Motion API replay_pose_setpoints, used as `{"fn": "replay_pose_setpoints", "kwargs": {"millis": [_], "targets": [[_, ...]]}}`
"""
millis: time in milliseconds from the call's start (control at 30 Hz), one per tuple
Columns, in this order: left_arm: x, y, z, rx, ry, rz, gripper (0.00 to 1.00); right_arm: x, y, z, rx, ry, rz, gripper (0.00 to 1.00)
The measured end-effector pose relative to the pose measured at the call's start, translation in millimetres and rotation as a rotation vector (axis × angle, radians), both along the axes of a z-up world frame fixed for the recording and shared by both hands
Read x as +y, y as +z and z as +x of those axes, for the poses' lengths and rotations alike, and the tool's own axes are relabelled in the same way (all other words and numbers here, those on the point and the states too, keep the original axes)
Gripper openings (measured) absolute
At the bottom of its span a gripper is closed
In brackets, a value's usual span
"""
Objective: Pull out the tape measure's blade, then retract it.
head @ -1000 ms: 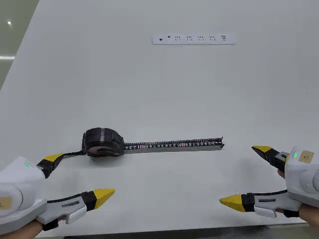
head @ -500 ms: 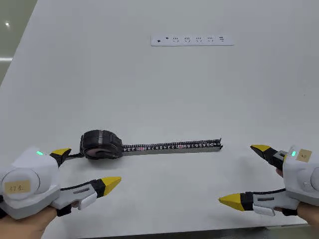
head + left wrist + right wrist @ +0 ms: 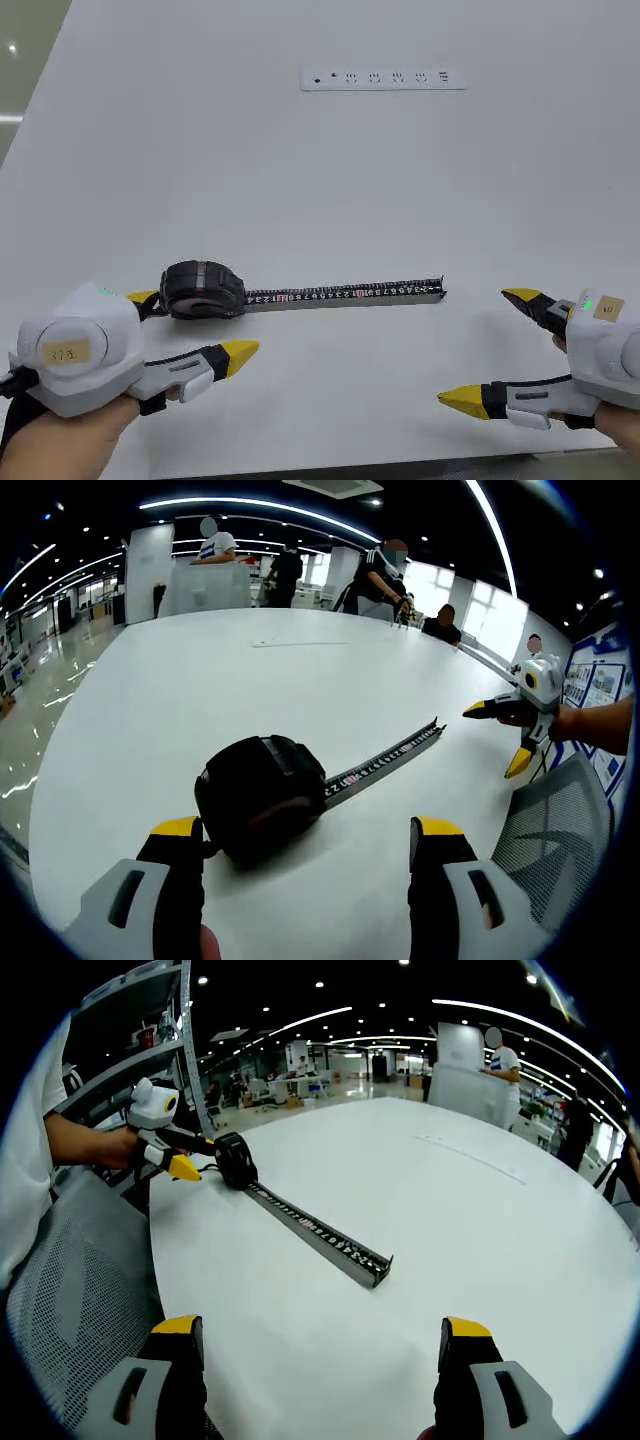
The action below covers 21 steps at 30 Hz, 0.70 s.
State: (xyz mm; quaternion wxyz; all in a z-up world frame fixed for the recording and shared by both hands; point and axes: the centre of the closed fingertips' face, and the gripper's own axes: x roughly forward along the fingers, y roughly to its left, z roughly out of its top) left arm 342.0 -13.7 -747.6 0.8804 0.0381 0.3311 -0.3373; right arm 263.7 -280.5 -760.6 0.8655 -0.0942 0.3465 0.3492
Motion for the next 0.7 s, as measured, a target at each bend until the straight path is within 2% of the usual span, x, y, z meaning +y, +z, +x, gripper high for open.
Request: {"fn": "replay_pose_setpoints", "kwargs": {"millis": [267,433,700], "targets": [[0.0,-1.8,5.6,0.001,0.061,-0.024,0.82,-0.2,1.8,2.9,-0.005,0.002,-0.001,0.96],[0.8,-3.5,13.0,0.011,0.131,-0.047,0.8,-3.2,2.2,5.9,-0.006,0.009,-0.009,0.88],[1.6,-5.7,19.5,0.01,0.194,-0.032,0.77,-5.6,-0.4,13.8,0.004,0.035,-0.023,0.84]]}}
